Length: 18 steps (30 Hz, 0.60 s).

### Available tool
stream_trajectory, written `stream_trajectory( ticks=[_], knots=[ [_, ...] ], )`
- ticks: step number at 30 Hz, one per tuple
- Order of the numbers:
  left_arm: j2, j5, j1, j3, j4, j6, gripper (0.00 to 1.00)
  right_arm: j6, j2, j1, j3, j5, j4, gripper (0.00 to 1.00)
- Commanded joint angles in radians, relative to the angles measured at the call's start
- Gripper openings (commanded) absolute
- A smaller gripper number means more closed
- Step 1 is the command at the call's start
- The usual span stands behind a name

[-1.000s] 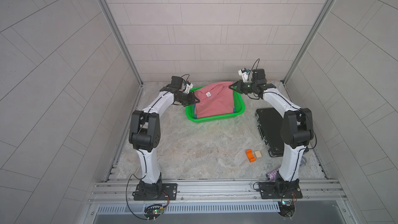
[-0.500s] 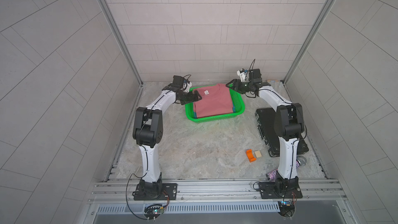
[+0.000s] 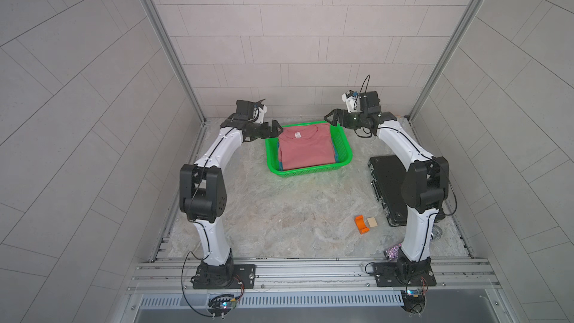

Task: Put the folded t-shirts into the basket
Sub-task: Place the T-shirt in the bin.

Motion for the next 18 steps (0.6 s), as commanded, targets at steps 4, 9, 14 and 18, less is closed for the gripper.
stream_trajectory(
  ticks=[4,9,14,18],
  knots=[
    [-0.125,0.053,-0.014,-0.095,-0.093,0.108,1.00,-0.129,-0.039,0.103,0.043,0.230,-0.287,0.90],
    [-0.140,0.125,-0.052,-0.188,-0.186,0.034,1.00,-0.014,-0.034,0.093,0.017,0.253,-0.418,0.82],
    [-0.089,0.100,-0.071,-0.227,-0.191,-0.018,1.00,0.033,0.006,0.035,0.043,0.188,-0.498,0.77],
    [-0.067,-0.013,-0.075,-0.233,-0.163,-0.065,0.95,0.021,0.086,0.019,0.103,0.164,-0.571,0.76]
  ],
)
